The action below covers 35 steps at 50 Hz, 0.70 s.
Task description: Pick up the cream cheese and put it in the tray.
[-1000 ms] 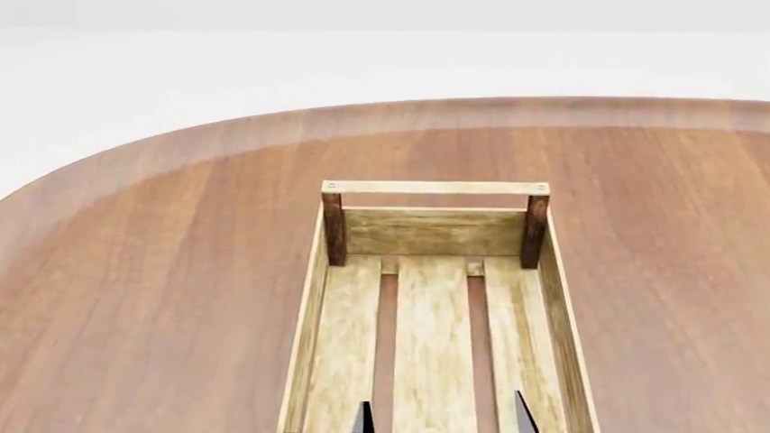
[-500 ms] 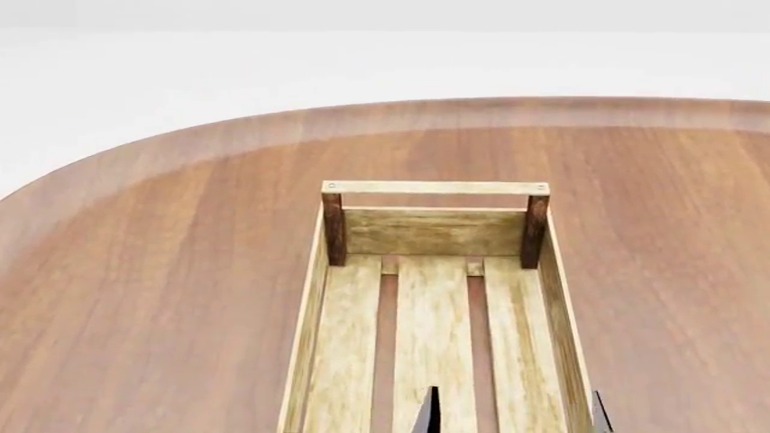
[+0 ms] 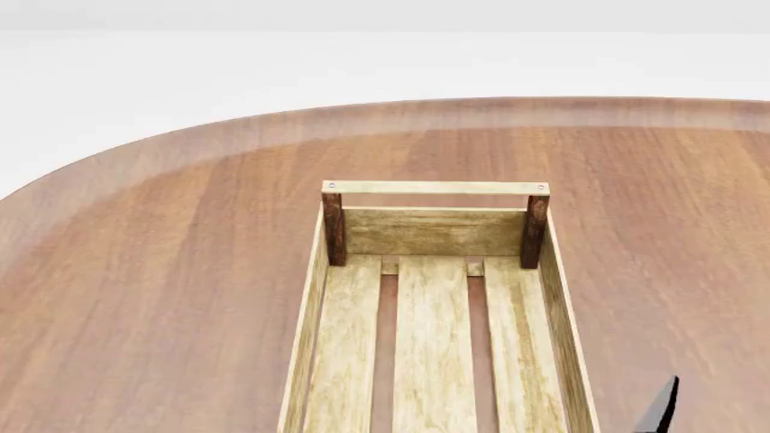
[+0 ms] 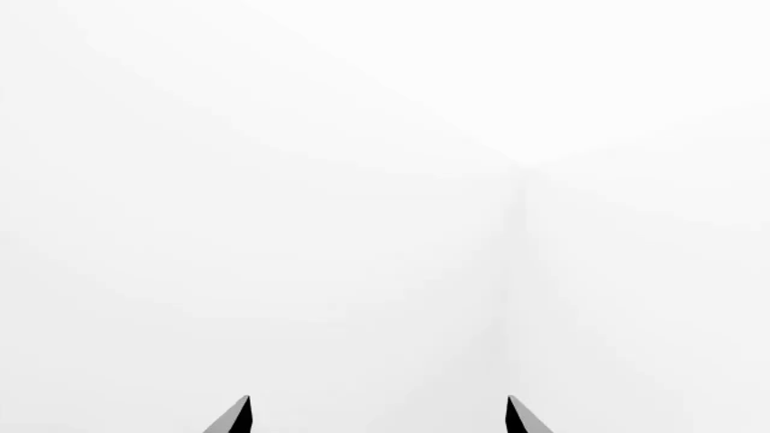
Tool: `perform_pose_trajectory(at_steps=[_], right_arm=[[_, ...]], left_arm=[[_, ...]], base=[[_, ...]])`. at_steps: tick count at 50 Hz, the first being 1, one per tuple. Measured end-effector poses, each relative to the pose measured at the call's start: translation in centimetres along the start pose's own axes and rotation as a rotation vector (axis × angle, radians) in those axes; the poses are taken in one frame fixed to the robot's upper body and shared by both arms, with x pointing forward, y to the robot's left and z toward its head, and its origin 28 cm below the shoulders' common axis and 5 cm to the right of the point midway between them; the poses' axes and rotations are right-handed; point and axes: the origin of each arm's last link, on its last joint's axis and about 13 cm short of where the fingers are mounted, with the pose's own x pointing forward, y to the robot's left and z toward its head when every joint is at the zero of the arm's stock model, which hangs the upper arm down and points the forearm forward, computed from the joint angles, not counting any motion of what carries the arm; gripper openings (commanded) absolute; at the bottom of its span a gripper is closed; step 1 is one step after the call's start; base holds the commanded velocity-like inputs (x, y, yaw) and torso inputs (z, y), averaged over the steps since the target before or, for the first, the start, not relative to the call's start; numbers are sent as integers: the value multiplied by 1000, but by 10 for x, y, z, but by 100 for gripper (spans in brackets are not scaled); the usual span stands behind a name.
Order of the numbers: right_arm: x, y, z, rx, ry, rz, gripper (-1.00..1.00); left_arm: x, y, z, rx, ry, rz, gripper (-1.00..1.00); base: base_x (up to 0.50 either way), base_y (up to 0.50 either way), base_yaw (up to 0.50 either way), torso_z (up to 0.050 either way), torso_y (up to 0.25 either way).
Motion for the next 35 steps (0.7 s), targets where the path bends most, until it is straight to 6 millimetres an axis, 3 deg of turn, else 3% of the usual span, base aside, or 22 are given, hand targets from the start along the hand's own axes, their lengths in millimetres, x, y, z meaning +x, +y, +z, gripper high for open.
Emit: perform_pose_trajectory(at_steps=[21, 35], right_arm=[[3, -46, 0, -90, 100, -228, 100], [12, -69, 3, -59, 221, -319, 100]], left_arm=[[0, 0, -1, 4, 4, 1, 100], [0, -1, -2, 10, 16, -9, 100]], base=[[0, 0, 0, 0, 0], [0, 0, 0, 0, 0]])
